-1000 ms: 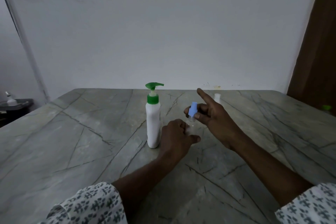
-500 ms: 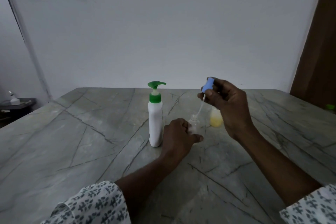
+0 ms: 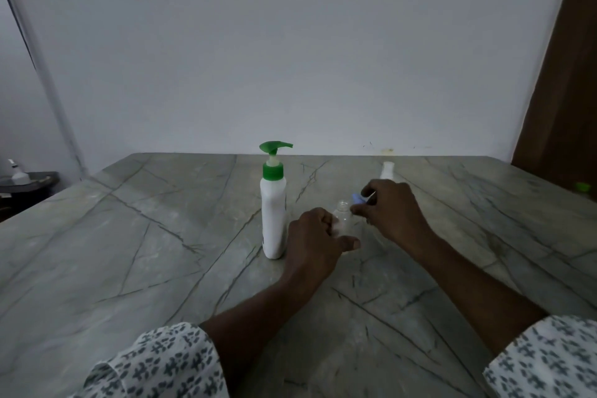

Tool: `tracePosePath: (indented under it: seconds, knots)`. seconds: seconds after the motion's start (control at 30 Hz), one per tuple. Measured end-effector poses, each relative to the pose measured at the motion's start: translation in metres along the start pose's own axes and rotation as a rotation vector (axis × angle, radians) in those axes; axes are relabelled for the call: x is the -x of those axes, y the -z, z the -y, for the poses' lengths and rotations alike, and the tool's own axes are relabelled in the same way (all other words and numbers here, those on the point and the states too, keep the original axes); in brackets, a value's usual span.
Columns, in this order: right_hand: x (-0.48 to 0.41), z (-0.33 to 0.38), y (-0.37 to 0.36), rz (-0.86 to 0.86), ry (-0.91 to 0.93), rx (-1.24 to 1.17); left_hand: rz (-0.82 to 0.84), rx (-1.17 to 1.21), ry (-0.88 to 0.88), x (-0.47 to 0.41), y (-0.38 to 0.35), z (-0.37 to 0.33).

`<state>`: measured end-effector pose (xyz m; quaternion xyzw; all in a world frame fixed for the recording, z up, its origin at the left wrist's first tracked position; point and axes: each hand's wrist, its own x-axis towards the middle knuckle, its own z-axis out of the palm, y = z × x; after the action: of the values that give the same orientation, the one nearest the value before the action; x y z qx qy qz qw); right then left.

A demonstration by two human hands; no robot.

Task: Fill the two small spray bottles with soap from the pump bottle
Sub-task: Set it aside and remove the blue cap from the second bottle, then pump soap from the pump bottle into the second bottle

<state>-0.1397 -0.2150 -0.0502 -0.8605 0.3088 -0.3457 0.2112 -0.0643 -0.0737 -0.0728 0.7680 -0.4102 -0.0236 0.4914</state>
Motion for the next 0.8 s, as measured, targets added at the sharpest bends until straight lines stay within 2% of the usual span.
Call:
tracePosePath:
  seconds: [0.13, 0.3, 0.4, 0.47, 0.57, 0.63, 0.73, 0.8]
  knots:
    - [0.006, 0.001, -0.011, 0.060, 0.007, 0.233, 0.002, 0.003, -0.002, -0.001, -0.002, 0.002]
    - [0.011, 0.002, -0.012, 0.145, -0.003, 0.341, -0.011, -0.011, 0.016, -0.001, -0.003, 0.003]
    - [0.009, 0.005, -0.003, 0.052, 0.074, 0.234, -0.018, -0.012, 0.024, 0.000, -0.003, 0.003]
    - [0.012, 0.006, 0.009, 0.035, 0.100, 0.013, -0.019, 0.014, 0.041, 0.001, -0.001, 0.001]
    - [0.023, 0.004, 0.017, 0.316, 0.027, -0.303, -0.017, 0.058, 0.060, 0.004, 0.000, -0.002]
    - [0.029, 0.002, 0.010, 0.409, 0.053, -0.255, -0.015, 0.046, 0.073, 0.004, 0.000, -0.003]
    - [0.030, 0.002, -0.002, 0.384, 0.126, -0.229, 0.009, -0.010, 0.087, 0.004, 0.003, -0.006]
    - [0.029, 0.001, -0.005, 0.366, 0.153, -0.224, 0.084, -0.147, 0.103, 0.007, 0.011, -0.014]
